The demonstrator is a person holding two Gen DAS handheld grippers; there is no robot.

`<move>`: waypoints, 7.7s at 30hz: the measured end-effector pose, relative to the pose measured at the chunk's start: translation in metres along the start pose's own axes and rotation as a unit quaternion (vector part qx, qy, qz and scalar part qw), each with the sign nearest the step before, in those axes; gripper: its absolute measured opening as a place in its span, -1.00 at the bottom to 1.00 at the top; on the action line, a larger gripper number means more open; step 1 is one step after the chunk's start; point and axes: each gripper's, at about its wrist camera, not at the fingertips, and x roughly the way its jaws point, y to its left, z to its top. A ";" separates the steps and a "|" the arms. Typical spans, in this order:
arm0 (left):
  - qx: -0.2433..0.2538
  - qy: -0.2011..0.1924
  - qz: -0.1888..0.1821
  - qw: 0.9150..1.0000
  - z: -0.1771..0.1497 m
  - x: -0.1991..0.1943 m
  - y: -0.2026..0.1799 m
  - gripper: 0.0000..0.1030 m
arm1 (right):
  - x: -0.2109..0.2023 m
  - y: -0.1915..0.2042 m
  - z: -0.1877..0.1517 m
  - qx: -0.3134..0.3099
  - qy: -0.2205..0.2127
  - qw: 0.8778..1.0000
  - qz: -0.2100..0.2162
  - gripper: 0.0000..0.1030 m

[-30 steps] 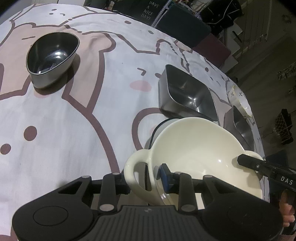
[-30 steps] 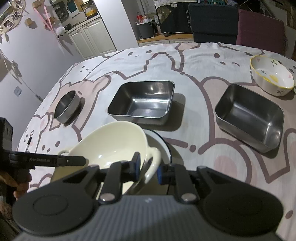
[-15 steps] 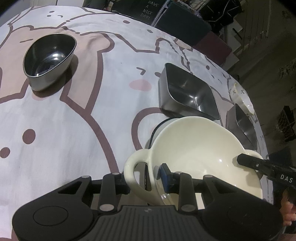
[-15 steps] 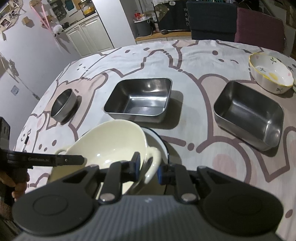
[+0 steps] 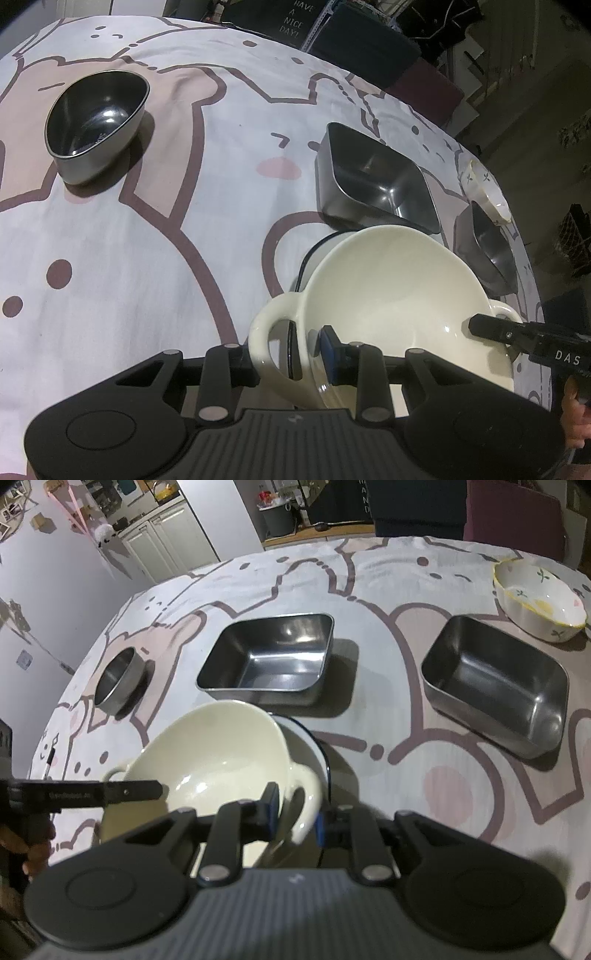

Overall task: Organize plates and bowls
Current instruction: 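Lower the cream bowl with both tools onto the table beside the dark-rimmed plate, then open both tools to release the cream bowl, then move both tools to the yellow-rimmed floral bowl, then close the right tool on the floral bowl rim while the left tool closes on its opposite rim, then lift and carry the floral bowl with both tools over the cream bowl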

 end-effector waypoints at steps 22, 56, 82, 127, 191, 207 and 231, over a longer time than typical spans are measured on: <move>-0.004 0.006 0.004 1.000 0.000 0.004 0.000 -0.36 | 0.009 0.007 -0.004 -0.032 0.014 0.999 -0.031 -0.46; 0.055 0.004 0.033 0.998 0.001 0.002 -0.017 -0.34 | 0.014 0.008 -0.010 -0.066 0.021 0.996 -0.062 -0.31; 0.161 -0.124 0.048 0.978 0.042 -0.030 -0.141 1.00 | -0.079 -0.049 0.013 -0.027 -0.136 0.987 -0.080 0.99; 0.155 -0.067 -0.007 0.986 0.191 0.272 -0.339 -0.77 | 0.035 -0.354 0.155 0.190 -0.169 0.960 -0.116 -0.29; 0.155 -0.192 -0.002 0.969 0.049 -0.045 -0.252 -0.80 | -0.140 -0.119 0.037 0.052 -0.232 0.969 -0.065 -0.79; 0.113 -0.196 0.031 0.974 0.011 -0.089 -0.161 -0.80 | -0.114 -0.040 0.015 0.003 -0.207 0.978 -0.026 -0.78; 0.072 -0.107 0.058 0.990 -0.018 -0.047 -0.074 -0.80 | -0.040 0.006 -0.006 -0.026 -0.085 0.995 -0.033 -0.78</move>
